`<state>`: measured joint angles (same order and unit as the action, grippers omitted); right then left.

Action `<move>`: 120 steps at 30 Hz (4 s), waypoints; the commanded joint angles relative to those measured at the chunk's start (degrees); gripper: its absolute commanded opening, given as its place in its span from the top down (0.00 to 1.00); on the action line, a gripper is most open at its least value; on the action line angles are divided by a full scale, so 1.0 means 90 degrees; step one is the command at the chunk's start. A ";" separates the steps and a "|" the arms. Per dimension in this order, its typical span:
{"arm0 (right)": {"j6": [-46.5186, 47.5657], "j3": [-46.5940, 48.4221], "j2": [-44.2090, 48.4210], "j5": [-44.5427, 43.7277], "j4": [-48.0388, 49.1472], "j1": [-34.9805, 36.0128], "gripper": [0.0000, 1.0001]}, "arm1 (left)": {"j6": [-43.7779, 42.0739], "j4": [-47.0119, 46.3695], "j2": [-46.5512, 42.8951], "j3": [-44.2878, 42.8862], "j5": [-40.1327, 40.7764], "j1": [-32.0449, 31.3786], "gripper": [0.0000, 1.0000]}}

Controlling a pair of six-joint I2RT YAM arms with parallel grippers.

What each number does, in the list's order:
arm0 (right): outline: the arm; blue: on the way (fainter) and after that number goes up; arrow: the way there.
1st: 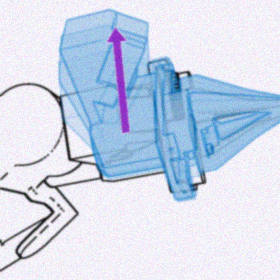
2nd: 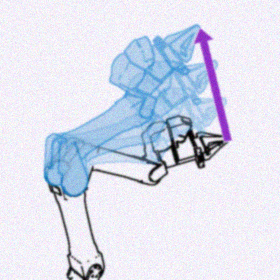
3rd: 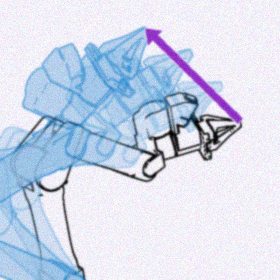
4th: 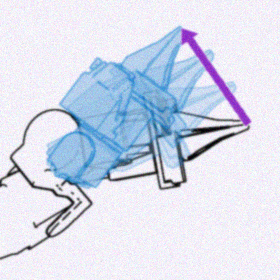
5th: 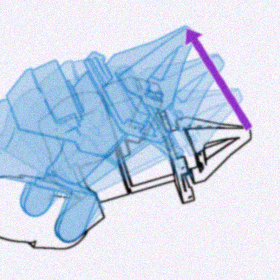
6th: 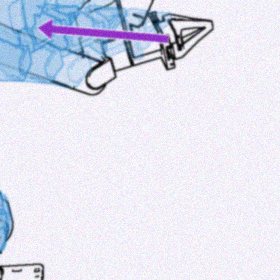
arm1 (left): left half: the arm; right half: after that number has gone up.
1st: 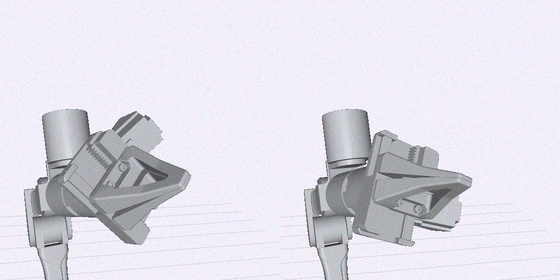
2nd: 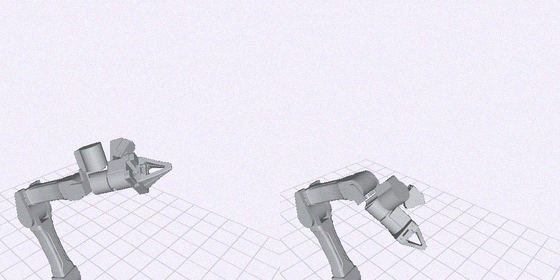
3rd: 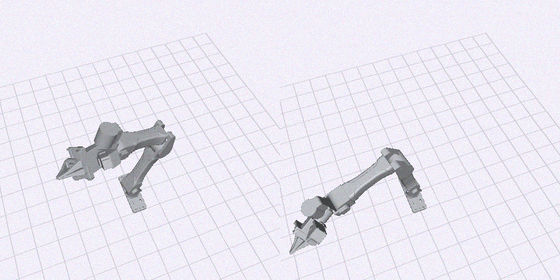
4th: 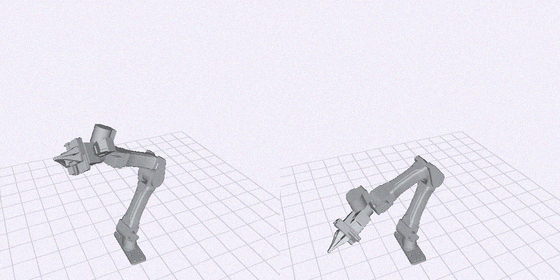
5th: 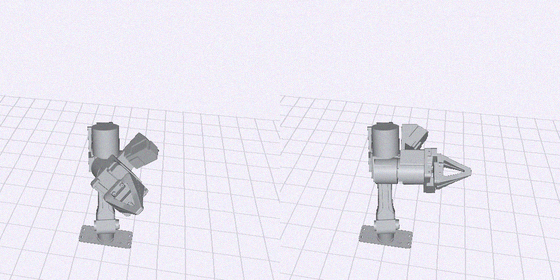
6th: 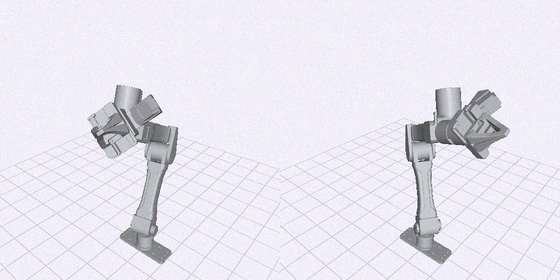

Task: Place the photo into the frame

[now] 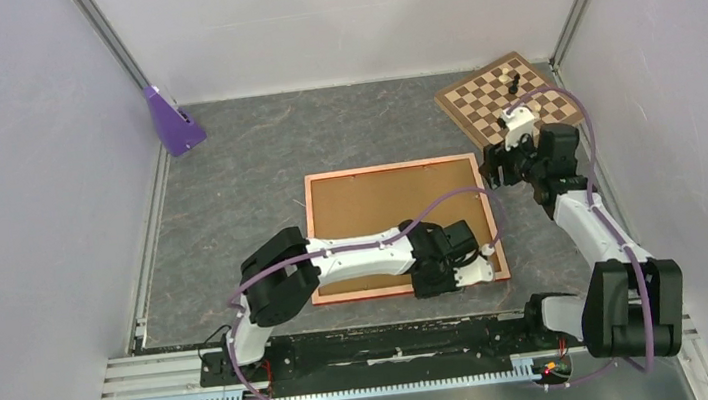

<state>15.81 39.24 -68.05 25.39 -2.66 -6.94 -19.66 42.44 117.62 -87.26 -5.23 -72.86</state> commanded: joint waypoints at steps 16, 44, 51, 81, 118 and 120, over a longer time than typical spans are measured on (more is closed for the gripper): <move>0.0349 0.0747 -0.0747 -0.0510 0.0446 0.1210 0.31 | 0.0855 0.0233 -0.1658 0.0409 -0.0315 0.2601 0.42; 0.1876 0.2061 -0.2466 -0.0586 0.0310 0.5144 0.32 | 0.2287 0.0178 0.0167 -0.0209 -0.0316 0.6132 0.55; 0.2185 0.2856 -0.3467 -0.0444 -0.0097 0.6076 0.35 | 0.2303 0.0090 0.0128 -0.0026 -0.0488 0.6150 0.75; 0.2501 0.4467 -0.5504 -0.1155 -0.0447 0.7060 0.43 | 0.2307 -0.0059 0.0184 0.0145 -0.0854 0.6192 0.98; 0.1929 0.4253 -0.5376 -0.2514 0.0044 0.6977 0.47 | 0.2246 -0.0057 0.0230 0.0214 -0.0934 0.6192 0.98; 0.1892 0.4253 -0.5289 -0.2488 0.0009 0.6964 0.46 | 0.2239 -0.0057 0.0250 0.0195 -0.0919 0.6200 0.98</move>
<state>32.80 77.56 -117.12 7.03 -4.80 57.56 1.02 40.10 118.15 -86.91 -12.19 -16.56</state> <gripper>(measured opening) 0.534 0.294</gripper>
